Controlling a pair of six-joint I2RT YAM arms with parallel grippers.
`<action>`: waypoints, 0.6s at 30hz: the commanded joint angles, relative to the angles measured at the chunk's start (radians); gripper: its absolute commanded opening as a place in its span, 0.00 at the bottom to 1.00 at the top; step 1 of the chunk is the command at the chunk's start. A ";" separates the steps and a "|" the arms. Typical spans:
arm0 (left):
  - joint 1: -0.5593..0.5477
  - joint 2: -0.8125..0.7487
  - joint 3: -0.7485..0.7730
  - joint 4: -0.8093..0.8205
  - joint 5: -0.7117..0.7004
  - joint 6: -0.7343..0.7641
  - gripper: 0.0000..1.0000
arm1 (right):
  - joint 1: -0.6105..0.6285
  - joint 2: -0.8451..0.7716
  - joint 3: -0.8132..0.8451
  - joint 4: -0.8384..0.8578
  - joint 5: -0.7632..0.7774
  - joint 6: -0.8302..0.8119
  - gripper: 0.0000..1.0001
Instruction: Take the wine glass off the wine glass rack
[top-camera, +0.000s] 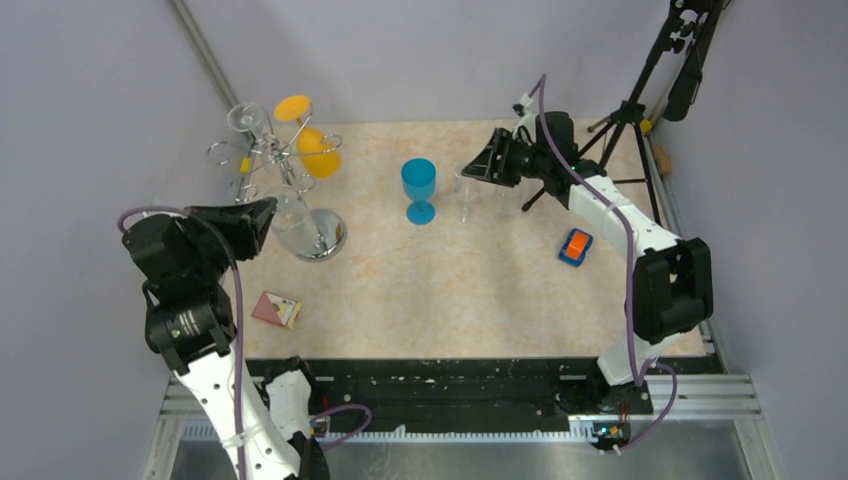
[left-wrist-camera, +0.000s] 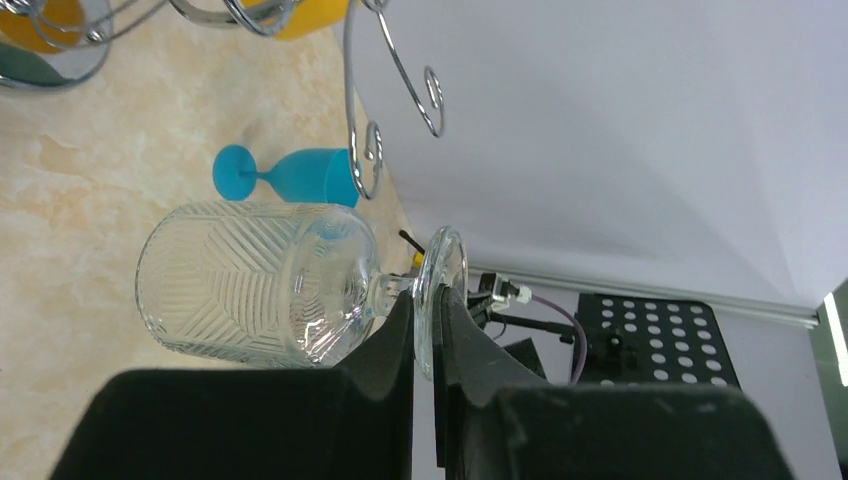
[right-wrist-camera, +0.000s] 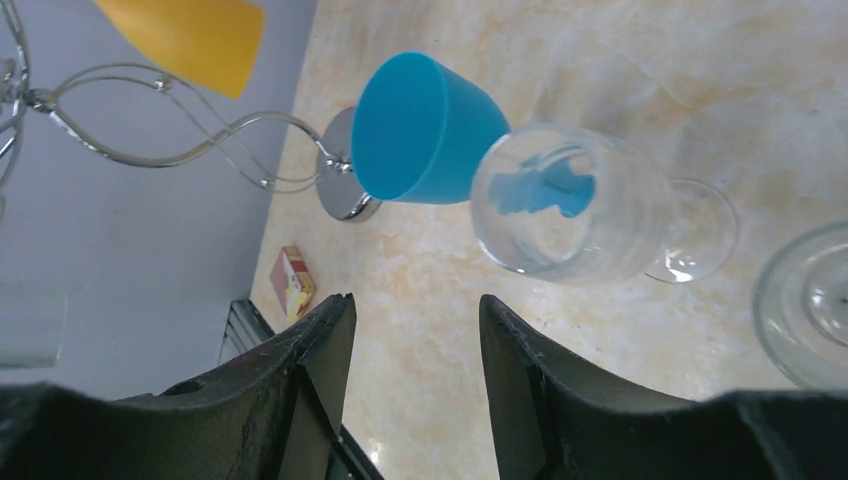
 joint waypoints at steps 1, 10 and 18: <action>0.006 -0.035 0.043 0.088 0.104 -0.038 0.00 | 0.053 -0.039 0.006 0.126 -0.058 0.060 0.52; 0.004 0.020 0.043 0.267 0.320 -0.098 0.00 | 0.207 -0.149 -0.143 0.501 0.029 0.175 0.58; -0.029 0.084 0.075 0.449 0.380 -0.187 0.00 | 0.320 -0.209 -0.259 0.945 0.149 0.342 0.65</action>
